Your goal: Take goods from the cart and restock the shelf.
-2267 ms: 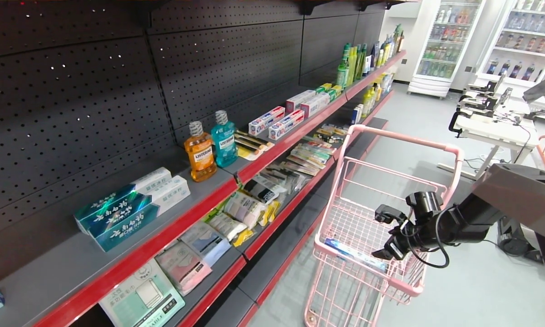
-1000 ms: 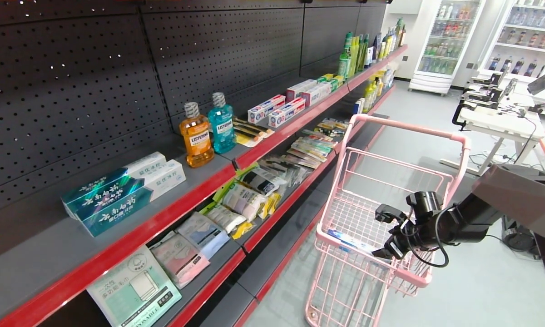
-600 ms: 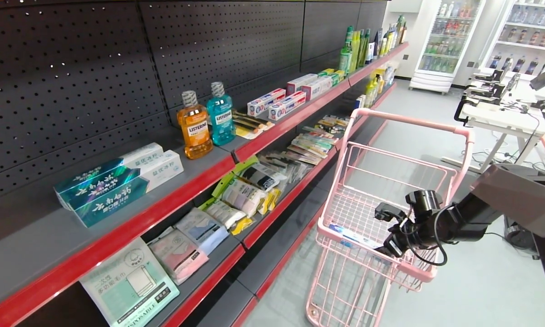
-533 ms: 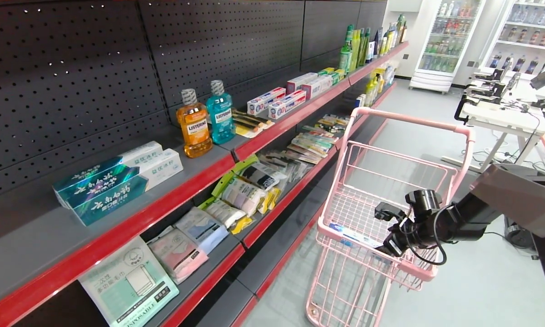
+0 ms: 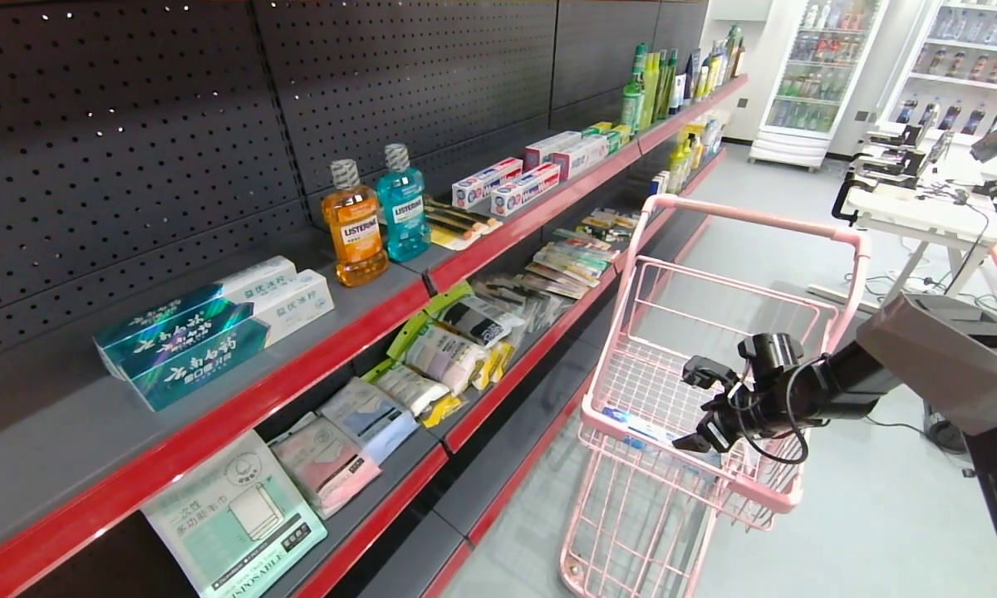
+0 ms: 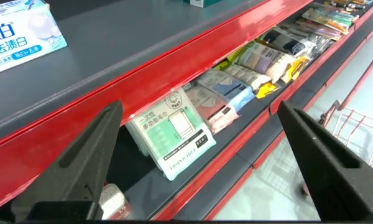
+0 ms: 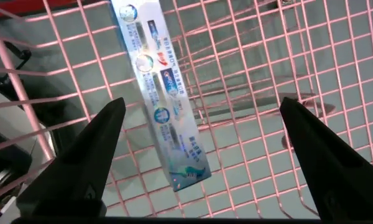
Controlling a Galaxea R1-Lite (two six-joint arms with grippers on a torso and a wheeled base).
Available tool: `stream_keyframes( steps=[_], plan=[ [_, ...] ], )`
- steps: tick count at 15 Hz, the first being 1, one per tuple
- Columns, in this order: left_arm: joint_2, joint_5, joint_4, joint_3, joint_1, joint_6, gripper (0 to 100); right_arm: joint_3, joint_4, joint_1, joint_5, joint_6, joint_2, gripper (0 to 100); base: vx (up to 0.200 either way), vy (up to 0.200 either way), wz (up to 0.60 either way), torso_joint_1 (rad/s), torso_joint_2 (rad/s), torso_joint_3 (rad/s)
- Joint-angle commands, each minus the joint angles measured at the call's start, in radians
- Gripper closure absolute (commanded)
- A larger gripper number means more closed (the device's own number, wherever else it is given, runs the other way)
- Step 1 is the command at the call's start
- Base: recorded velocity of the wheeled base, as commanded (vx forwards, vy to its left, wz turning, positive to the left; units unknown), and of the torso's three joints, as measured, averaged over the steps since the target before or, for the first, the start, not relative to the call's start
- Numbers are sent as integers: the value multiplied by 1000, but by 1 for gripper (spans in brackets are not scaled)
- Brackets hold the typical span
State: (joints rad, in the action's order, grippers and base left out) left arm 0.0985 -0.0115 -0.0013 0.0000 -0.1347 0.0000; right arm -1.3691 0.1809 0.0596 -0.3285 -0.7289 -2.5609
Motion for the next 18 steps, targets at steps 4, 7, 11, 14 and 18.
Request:
stream_keyframes(
  steps=[4,7,11,14,18],
  plan=[
    [0,-1,0,0,0,0,0,-79,-129,-44,-3,8,-19,0,0,0,0,0,0,0],
    [0,-1,0,0,0,0,0,-102,-170,-40,-12,29,-24,0,0,0,0,0,0,0],
    [0,-1,0,0,0,0,0,-102,-170,-46,-3,33,-25,0,0,0,0,0,0,0],
    [0,-1,0,0,0,0,0,-103,-172,-44,-3,29,-25,0,0,0,0,0,0,0],
    [0,-1,0,0,0,0,0,-103,-172,-44,-3,31,-25,0,0,0,0,-25,60,34]
  ],
)
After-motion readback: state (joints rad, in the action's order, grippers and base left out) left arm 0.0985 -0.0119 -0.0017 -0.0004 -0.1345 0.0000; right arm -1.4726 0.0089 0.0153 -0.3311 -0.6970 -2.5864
